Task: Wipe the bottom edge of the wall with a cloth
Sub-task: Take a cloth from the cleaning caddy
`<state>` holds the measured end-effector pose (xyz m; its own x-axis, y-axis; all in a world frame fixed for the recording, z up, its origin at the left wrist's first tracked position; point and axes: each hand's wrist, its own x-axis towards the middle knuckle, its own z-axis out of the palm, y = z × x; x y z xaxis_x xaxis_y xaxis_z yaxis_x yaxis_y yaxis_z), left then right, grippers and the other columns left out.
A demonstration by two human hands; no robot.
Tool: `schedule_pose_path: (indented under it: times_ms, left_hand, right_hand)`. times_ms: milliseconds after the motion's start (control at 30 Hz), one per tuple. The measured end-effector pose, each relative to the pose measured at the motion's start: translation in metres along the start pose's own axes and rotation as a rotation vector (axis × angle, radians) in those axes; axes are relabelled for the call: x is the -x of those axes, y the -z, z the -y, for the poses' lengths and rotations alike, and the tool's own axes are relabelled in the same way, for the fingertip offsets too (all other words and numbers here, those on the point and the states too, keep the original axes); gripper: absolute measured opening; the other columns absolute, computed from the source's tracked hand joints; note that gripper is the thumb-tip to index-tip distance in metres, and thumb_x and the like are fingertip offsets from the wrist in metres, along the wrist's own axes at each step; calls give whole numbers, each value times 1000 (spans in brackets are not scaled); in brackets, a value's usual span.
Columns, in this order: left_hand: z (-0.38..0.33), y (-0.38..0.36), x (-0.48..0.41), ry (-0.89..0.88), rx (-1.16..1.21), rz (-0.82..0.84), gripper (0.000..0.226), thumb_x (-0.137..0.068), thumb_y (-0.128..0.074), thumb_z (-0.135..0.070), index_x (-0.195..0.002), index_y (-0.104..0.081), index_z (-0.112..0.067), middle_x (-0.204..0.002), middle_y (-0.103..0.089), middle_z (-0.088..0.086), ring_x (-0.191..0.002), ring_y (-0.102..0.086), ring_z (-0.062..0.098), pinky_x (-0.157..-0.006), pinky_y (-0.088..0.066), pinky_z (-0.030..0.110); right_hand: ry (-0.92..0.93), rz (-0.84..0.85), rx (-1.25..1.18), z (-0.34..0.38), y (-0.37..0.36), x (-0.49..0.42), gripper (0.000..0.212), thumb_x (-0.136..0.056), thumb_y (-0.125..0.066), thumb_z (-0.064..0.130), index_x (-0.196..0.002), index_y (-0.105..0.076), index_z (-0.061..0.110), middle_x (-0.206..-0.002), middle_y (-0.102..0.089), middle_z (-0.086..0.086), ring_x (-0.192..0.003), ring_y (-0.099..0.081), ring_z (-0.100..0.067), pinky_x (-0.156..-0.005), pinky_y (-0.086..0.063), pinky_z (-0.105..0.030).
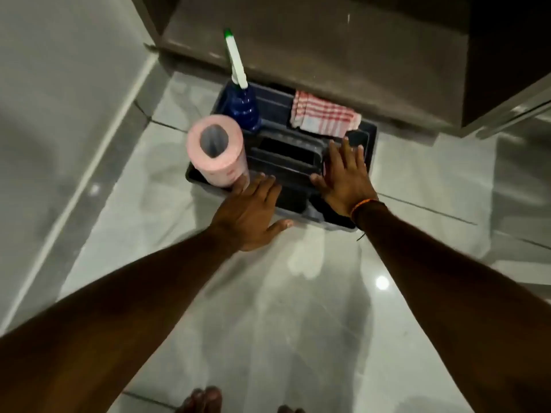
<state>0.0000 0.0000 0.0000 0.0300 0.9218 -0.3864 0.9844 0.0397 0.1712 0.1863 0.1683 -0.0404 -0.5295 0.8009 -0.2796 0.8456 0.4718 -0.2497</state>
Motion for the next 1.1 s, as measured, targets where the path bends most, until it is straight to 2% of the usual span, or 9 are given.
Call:
schedule_pose_path:
  times_ms: [167, 300, 467, 567, 800, 900, 933, 1033, 1100]
  left_hand:
    - [9, -33, -8, 4, -45, -22, 90, -99, -18, -73, -163, -25, -10, -172, -27, 13, -161, -17, 33, -131, -7, 53]
    - [9, -33, -13, 18, -43, -20, 89, -100, -20, -72, -164, -21, -11, -175, -20, 12, -163, -10, 32, -131, -2, 51]
    - [8, -19, -10, 45, 23, 11, 91, -100, -21, -71, -165, -14, -9, -176, -14, 14, -163, -7, 32, -132, -2, 50]
    - [5, -3, 1, 48, 77, 6, 92, -99, -18, -71, -165, -12, -7, -176, -11, 15, -163, -4, 31, -132, -3, 49]
    - [16, 11, 65, 144, 168, -15, 102, -94, -6, -79, -164, -20, -5, -173, -22, 19, -162, -15, 35, -132, -10, 51]
    - [34, 8, 106, 219, 176, -26, 100, -96, -12, -76, -162, -24, -2, -171, -25, 21, -161, -18, 36, -131, -12, 51]
    - [39, 5, 118, 243, 184, -43, 99, -96, -12, -75, -161, -28, -1, -170, -28, 22, -160, -21, 37, -131, -14, 52]
    - [57, -15, 163, 343, 218, -126, 95, -100, -18, -73, -156, -38, 1, -165, -37, 24, -157, -29, 40, -129, -19, 53]
    - [67, -30, 190, 390, 235, -138, 93, -101, -20, -72, -158, -35, 0, -167, -34, 23, -159, -25, 38, -130, -16, 51]
  right_hand:
    - [-86, -64, 52, 6, -22, -11, 81, -104, -51, 45, -166, -5, 19, -175, 4, -13, -158, 7, -49, -128, -4, -62]
    - [-67, -67, 36, 9, -17, -6, 77, -105, -55, 26, -165, -9, 13, -174, -5, -16, -157, 4, -52, -128, -5, -64]
    - [-29, -134, -283, 8, 5, 10, 63, -99, -46, -5, -159, -33, 7, -167, -31, -17, -158, -20, -40, -131, -20, -55]
    - [-75, -200, -500, 19, 20, 25, 48, -107, -40, 4, -155, -39, 6, -161, -42, -18, -151, -36, -36, -127, -31, -52]
    - [-115, -190, -719, 67, 55, 74, 46, -112, -41, 16, -157, -36, 7, -163, -42, -14, -151, -40, -24, -127, -33, -48]
    - [-77, -175, -734, 93, 67, 90, 46, -112, -40, 12, -157, -34, 2, -161, -42, -7, -135, -46, 10, -117, -40, -14]
    - [-53, -173, -723, 100, 67, 93, 47, -112, -40, 11, -157, -35, 1, -161, -42, -9, -136, -45, 8, -116, -38, -11]
    - [28, -165, -702, 128, 55, 104, 45, -112, -41, 15, -156, -39, 3, -161, -46, -14, -148, -44, -19, -126, -34, -27]
    - [63, -138, -716, 148, 41, 113, 44, -112, -40, 12, -155, -39, 2, -159, -47, -15, -146, -48, -21, -124, -38, -32]
